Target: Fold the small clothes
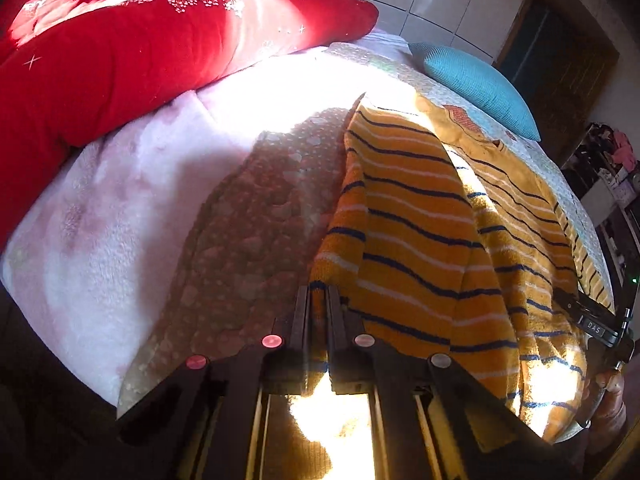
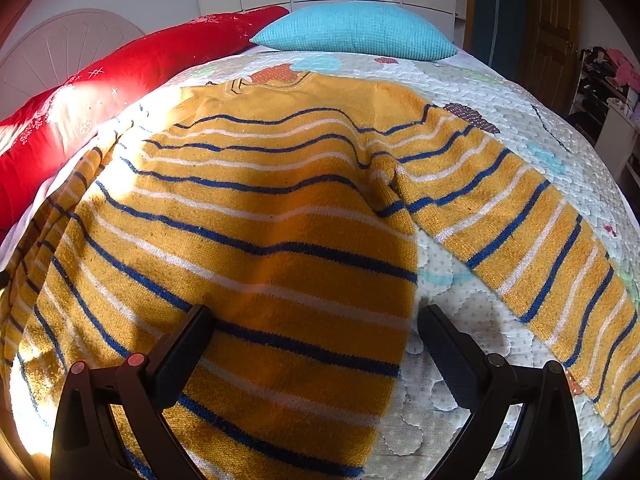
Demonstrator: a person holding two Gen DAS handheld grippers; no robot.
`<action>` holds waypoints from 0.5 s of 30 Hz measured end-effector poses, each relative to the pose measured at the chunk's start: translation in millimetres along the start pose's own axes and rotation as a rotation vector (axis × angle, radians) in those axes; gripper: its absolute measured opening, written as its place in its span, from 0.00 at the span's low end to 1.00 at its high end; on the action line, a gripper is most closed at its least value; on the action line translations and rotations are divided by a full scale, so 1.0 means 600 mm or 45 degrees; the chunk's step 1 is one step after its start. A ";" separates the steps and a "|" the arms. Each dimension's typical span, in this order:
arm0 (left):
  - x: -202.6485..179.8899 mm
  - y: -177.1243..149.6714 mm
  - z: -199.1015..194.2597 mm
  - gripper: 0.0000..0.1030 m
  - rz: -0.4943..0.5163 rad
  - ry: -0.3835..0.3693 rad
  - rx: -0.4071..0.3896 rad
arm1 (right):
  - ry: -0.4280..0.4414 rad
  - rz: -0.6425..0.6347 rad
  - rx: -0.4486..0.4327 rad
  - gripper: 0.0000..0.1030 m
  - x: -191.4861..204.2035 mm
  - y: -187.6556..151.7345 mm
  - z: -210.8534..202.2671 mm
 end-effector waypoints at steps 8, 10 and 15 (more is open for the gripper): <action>0.145 0.099 -0.043 0.07 -0.112 0.463 -0.141 | 0.005 0.001 -0.013 1.00 -0.002 -0.001 -0.002; 0.123 0.093 -0.067 0.08 -0.119 0.377 -0.178 | 0.010 0.006 -0.017 1.00 -0.002 -0.002 -0.003; 0.006 0.036 -0.098 0.47 -0.009 0.123 -0.181 | 0.093 0.079 -0.023 1.00 -0.013 -0.004 -0.024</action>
Point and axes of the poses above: each gripper's, at about its wrist camera, not at the fingertips, and z roughly the way its jaws point, x to its left, y to its top, the point moved 9 cm from there along z, roughly the way its jaws point, and after that the axes turned 1 degree about z, right-handed, at the moved point
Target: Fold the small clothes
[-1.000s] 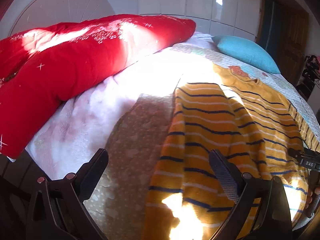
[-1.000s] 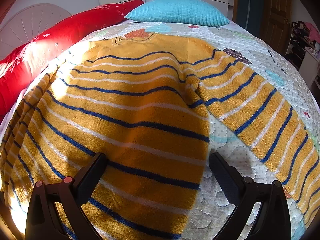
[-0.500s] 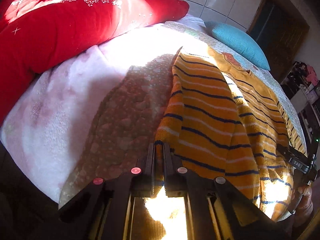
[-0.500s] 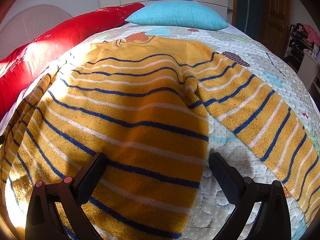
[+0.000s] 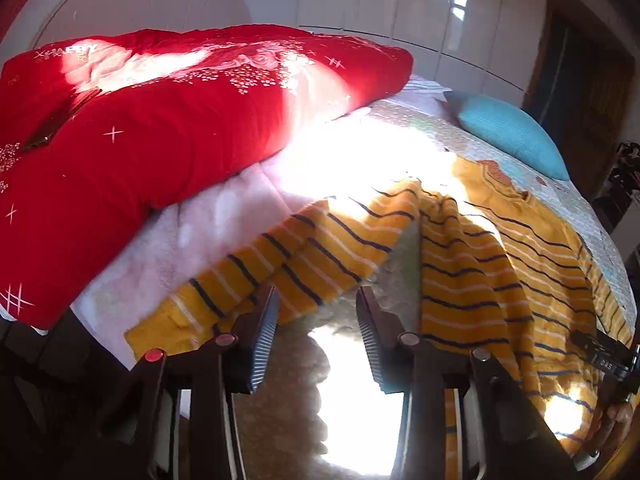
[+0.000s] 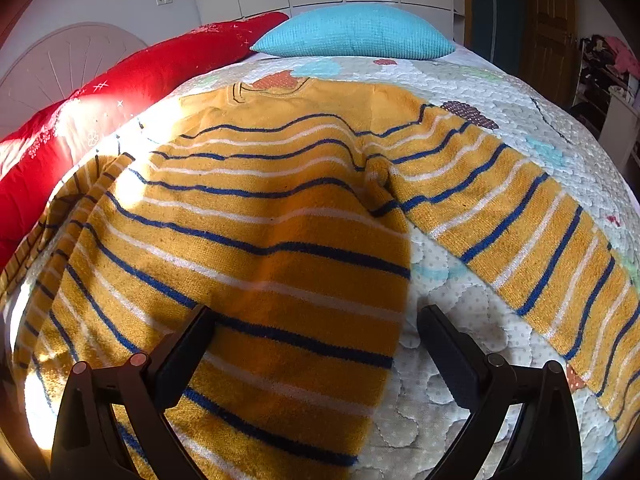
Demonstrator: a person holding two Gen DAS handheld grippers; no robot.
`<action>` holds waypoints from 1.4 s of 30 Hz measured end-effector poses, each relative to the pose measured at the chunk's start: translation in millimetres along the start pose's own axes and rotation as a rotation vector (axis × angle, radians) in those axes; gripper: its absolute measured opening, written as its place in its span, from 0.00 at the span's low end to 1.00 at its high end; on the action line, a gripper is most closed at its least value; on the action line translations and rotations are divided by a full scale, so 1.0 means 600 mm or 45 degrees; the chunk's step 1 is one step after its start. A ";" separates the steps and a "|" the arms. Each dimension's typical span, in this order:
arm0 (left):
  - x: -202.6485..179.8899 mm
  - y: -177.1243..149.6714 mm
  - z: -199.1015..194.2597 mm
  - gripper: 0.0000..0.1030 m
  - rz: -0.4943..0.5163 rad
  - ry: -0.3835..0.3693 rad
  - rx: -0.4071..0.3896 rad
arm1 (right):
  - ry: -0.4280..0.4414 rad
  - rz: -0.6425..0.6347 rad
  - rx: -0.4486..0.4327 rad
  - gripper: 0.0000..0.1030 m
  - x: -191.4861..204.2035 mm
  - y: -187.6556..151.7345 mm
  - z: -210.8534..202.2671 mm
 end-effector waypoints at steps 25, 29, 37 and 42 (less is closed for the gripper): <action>-0.095 -0.121 -0.079 0.40 0.056 -0.121 0.027 | 0.097 0.770 -0.194 0.58 -0.295 -0.166 -0.220; -0.134 -0.114 -0.082 0.40 0.080 -0.175 0.021 | 0.002 1.029 -0.293 0.61 -0.390 -0.188 -0.255; -0.201 -0.121 -0.076 0.41 0.153 -0.244 0.042 | 0.067 1.176 -0.413 0.60 -0.448 -0.176 -0.273; -0.206 -0.128 -0.078 0.43 0.174 -0.248 0.051 | 0.019 1.227 -0.466 0.60 -0.491 -0.181 -0.292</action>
Point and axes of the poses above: each gripper's, at about its wrist camera, not at the fingertips, and z roughly the way its jaws point, x to its left, y to its top, the point moved 9 cm from there along z, roughly the way its jaws point, and after that the axes turned 1 degree about z, right-handed, at the moved point
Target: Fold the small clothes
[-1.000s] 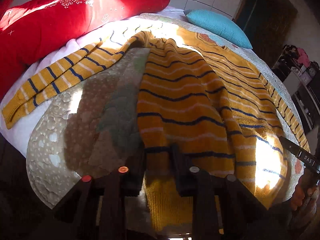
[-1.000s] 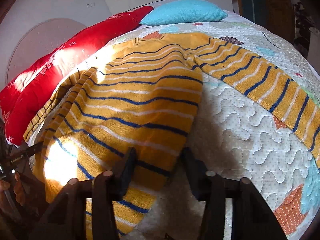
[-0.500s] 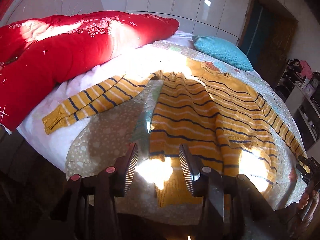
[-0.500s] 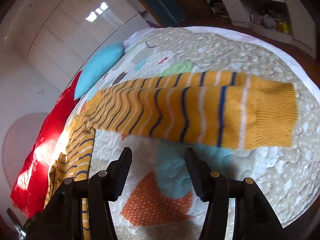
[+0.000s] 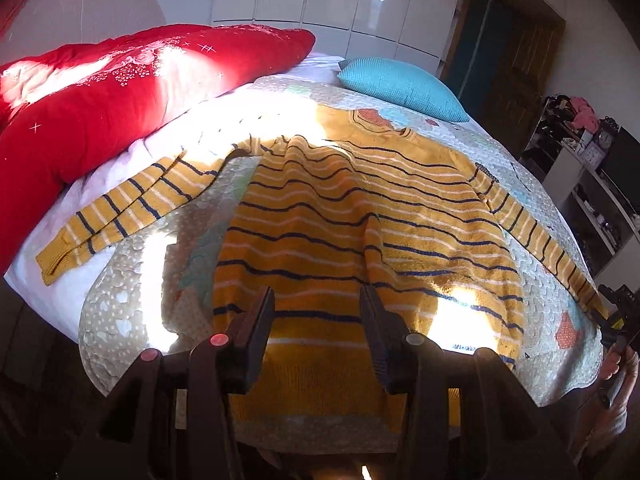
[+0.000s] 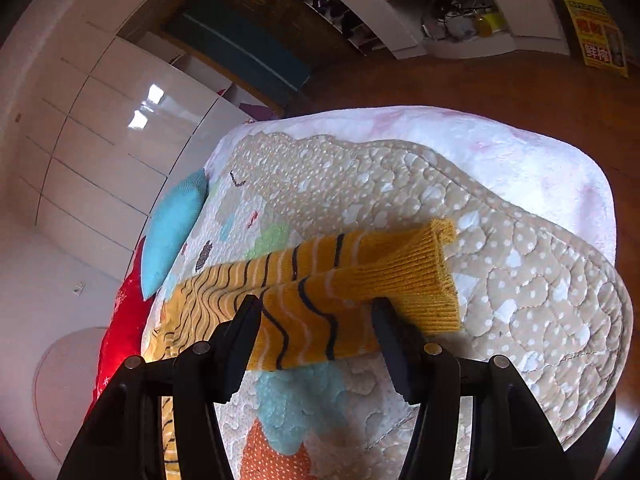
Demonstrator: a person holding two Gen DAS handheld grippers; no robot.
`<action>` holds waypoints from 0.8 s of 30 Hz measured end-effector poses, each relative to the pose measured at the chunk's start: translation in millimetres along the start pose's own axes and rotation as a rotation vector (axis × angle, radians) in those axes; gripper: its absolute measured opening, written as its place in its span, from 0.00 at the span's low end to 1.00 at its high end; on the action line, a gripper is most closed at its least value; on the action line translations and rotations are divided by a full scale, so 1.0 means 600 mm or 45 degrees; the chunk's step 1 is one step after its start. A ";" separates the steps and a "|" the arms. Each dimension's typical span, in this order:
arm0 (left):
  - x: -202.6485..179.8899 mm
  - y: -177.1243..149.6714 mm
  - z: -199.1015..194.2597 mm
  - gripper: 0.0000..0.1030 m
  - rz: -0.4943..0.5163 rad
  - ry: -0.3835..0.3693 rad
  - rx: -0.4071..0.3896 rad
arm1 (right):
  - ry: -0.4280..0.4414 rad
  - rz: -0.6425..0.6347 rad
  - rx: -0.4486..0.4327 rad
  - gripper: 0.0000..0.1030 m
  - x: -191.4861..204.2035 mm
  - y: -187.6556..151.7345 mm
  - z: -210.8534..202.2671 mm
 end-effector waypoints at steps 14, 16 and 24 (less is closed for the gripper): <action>0.013 -0.010 0.001 0.47 -0.071 -0.026 0.015 | 0.201 0.034 0.180 0.68 -0.002 -0.068 -0.057; 0.006 -0.010 0.005 0.49 -0.062 -0.034 0.022 | 0.141 0.032 0.187 0.68 -0.012 -0.079 -0.039; -0.008 -0.008 0.009 0.51 -0.039 -0.038 0.032 | 0.031 0.087 0.029 0.57 -0.024 -0.003 -0.004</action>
Point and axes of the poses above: each gripper's, at about its wrist camera, not at the fingertips, and z roughly the way its jaws point, x to its left, y to its top, the point moved 9 cm from there along z, roughly the way its jaws point, and after that the axes turned 1 degree about z, right-handed, at the moved point
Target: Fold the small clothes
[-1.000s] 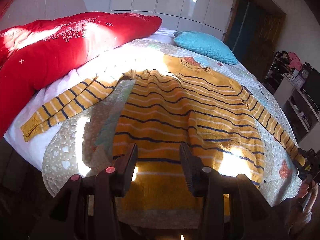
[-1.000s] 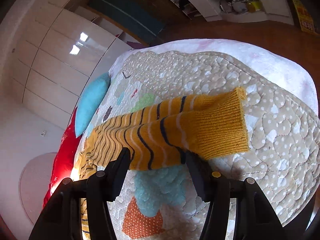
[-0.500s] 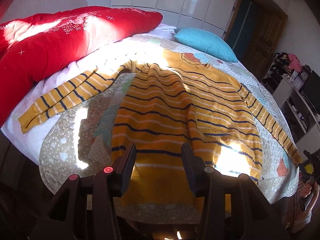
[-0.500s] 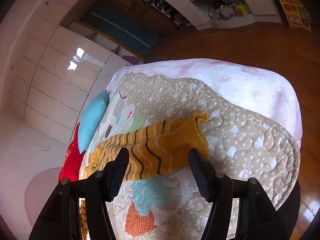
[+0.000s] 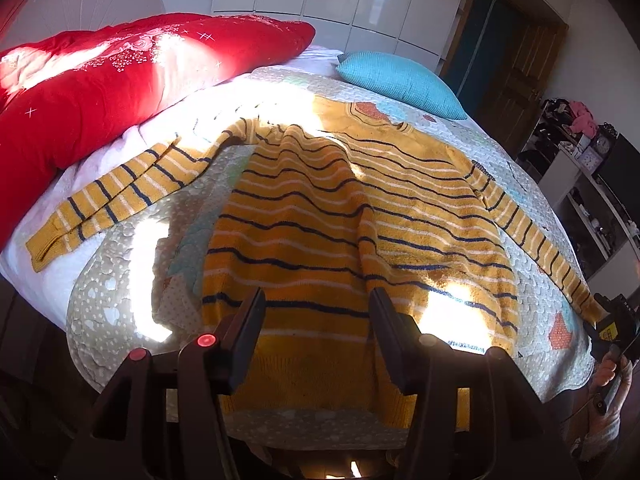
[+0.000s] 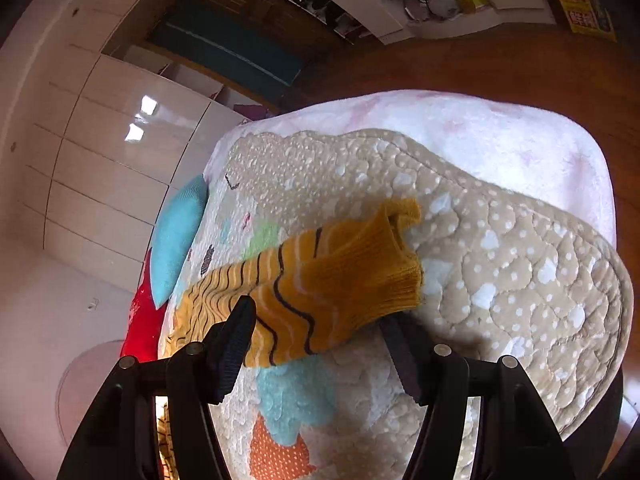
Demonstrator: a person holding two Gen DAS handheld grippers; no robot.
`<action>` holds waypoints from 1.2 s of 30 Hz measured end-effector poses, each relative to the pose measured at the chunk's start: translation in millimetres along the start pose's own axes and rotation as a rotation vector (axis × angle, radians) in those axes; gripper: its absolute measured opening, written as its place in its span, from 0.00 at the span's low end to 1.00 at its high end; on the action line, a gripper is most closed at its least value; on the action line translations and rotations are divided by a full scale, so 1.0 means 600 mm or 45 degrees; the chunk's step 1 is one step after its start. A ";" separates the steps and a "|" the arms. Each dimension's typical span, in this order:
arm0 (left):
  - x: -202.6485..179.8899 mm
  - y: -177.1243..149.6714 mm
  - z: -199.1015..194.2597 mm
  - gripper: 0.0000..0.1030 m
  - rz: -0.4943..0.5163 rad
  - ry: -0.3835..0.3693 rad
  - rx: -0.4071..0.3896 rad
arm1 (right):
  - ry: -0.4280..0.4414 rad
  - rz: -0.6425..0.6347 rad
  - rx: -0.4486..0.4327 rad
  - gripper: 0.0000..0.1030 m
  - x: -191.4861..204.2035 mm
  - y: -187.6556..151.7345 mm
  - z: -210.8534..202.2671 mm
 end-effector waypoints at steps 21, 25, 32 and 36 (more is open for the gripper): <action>0.034 0.002 -0.040 0.55 -0.036 -0.066 -0.123 | 0.280 -0.957 0.285 0.06 0.650 -0.220 0.203; 0.079 -0.005 -0.053 0.57 -0.085 -0.061 -0.152 | 0.314 -1.138 0.456 0.04 0.742 -0.400 0.288; 0.159 -0.027 -0.076 0.61 -0.168 0.008 -0.177 | 0.176 -1.372 0.595 0.22 0.713 -0.516 0.371; 0.192 -0.035 -0.074 0.64 -0.233 -0.012 -0.172 | 0.002 -1.514 0.511 0.56 0.620 -0.446 0.362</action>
Point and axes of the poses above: each gripper's, at about its wrist camera, not at the fingertips, and z roughly the way its jaws point, x to its left, y to its top, the point moved 9 cm from there along z, roughly the way its jaws point, and after that the axes turned 1 degree about z, right-handed, at the moved point
